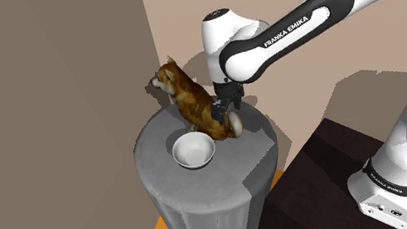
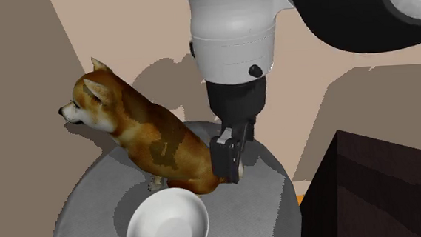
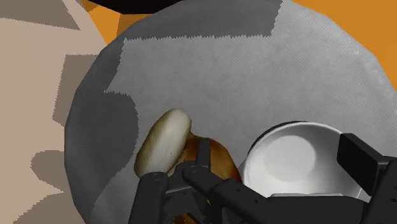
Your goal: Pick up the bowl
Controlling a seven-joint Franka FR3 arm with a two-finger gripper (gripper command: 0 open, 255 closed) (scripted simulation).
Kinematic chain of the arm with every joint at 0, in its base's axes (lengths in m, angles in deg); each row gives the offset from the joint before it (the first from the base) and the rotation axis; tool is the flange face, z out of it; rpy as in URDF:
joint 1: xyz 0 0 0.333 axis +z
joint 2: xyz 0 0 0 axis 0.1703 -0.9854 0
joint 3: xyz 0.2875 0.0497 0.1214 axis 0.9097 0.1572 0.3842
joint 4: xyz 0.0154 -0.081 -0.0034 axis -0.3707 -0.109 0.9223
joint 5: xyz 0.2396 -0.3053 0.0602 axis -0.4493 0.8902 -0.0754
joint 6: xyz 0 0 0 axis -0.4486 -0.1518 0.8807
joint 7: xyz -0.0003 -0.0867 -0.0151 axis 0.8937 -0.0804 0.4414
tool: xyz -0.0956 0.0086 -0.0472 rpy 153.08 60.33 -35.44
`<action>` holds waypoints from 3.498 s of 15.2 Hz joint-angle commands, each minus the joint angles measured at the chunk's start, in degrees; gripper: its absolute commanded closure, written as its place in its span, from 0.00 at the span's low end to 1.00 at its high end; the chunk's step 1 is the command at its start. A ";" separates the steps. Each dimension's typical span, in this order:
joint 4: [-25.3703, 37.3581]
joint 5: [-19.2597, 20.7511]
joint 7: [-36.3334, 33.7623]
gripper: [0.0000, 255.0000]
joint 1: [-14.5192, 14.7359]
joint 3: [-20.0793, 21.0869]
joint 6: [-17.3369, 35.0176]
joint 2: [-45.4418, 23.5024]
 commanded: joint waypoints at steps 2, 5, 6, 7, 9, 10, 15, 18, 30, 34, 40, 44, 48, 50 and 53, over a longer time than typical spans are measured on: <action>3.87 1.19 -2.46 0.00 1.11 0.99 2.37 -6.24; 8.80 2.69 -4.79 0.00 2.46 1.56 3.70 -12.62; 10.58 3.21 -5.53 0.00 2.97 1.67 4.01 -14.76; 12.43 3.72 -6.23 0.00 3.51 1.74 4.26 -16.89; 16.36 4.71 -7.55 0.00 4.67 1.79 4.54 -21.17; 18.45 5.18 -8.15 0.00 5.28 1.77 4.58 -23.32; 30.18 7.17 -10.57 0.00 8.59 1.42 3.72 -34.26; 38.54 8.03 -11.52 0.00 10.72 1.09 2.29 -41.14; 41.75 8.90 -11.95 1.00 11.80 0.35 5.17 -47.23; 41.75 8.91 -11.95 1.00 11.80 0.35 5.17 -47.24; 41.57 8.73 -11.91 1.00 11.70 0.53 4.26 -46.14; 41.32 8.37 -11.78 1.00 11.47 0.86 2.45 -44.06; 41.29 8.01 -11.64 1.00 11.26 1.16 0.53 -42.10; 41.35 7.83 -11.57 1.00 11.16 1.31 -0.46 -41.17; 41.57 7.56 -11.46 1.00 11.03 1.52 -2.00 -39.83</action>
